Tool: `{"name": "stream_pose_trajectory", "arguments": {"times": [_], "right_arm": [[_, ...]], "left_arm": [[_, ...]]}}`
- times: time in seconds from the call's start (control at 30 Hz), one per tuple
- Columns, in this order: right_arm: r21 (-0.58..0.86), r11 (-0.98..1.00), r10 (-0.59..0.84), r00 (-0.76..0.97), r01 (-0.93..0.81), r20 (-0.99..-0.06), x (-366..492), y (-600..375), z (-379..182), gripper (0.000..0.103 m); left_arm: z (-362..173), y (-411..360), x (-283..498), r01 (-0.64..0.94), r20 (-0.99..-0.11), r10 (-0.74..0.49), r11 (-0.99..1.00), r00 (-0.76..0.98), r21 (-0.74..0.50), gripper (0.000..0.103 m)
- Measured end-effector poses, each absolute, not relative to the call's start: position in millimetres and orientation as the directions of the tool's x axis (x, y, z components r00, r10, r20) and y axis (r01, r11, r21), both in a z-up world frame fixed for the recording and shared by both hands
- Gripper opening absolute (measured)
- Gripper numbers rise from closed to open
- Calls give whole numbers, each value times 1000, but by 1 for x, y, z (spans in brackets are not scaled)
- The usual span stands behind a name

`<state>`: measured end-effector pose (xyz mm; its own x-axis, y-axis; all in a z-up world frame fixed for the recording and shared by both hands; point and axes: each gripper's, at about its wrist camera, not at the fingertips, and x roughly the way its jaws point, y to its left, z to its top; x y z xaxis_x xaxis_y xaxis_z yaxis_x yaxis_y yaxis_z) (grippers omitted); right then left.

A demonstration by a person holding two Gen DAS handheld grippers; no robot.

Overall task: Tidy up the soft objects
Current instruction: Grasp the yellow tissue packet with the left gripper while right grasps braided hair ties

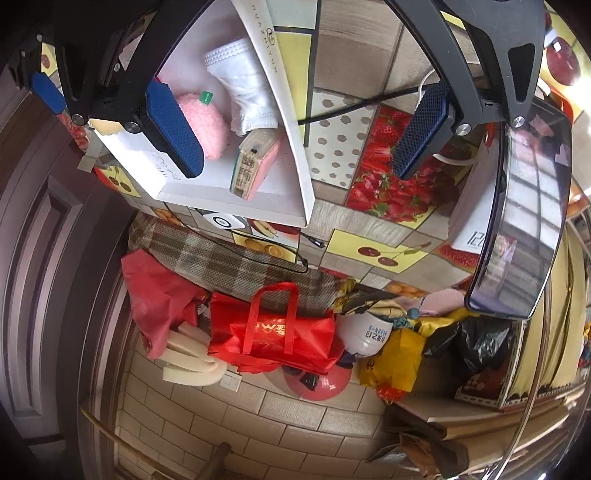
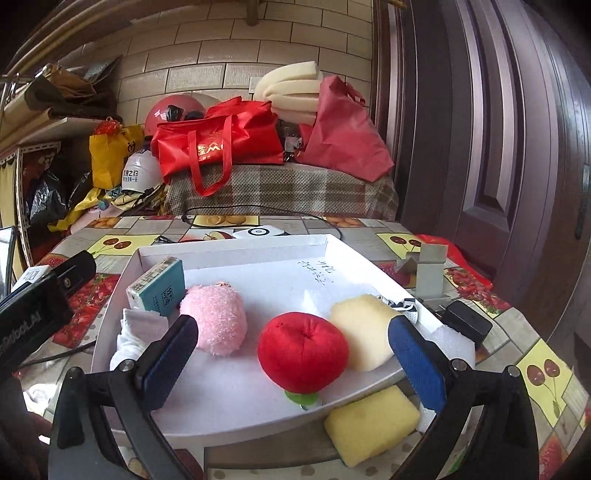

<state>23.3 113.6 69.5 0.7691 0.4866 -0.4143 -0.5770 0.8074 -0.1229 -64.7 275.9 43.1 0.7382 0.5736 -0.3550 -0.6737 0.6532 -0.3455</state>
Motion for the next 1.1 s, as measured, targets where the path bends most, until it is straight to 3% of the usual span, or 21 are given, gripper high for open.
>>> {"name": "stream_pose_trajectory", "arguments": {"times": [0.33, 0.47, 0.63, 0.77, 0.93, 1.1], "right_arm": [[-65, 728, 614, 690, -683, -383, -13, 67, 72, 103], [-84, 724, 621, 699, -685, -355, -18, 31, 76, 103], [-16, 773, 577, 713, -634, -398, 14, -36, 78, 103], [18, 756, 586, 664, -654, -464, 43, -84, 78, 103], [91, 620, 663, 458, -779, -591, 61, -116, 69, 103], [16, 514, 609, 352, -858, -710, 50, -107, 48, 103]], "left_arm": [[43, 267, -68, -640, -366, 530, 686, 765, -345, 103], [47, 247, -63, -608, -352, 510, 745, 784, -275, 103], [53, 207, -50, -524, -325, 462, 841, 825, -136, 103], [51, 170, -35, -356, -376, 301, 931, 876, -83, 103], [41, 109, -8, 19, -519, -61, 996, 853, -85, 103], [31, 49, 10, 205, -631, -150, 979, 762, 15, 102]]}}
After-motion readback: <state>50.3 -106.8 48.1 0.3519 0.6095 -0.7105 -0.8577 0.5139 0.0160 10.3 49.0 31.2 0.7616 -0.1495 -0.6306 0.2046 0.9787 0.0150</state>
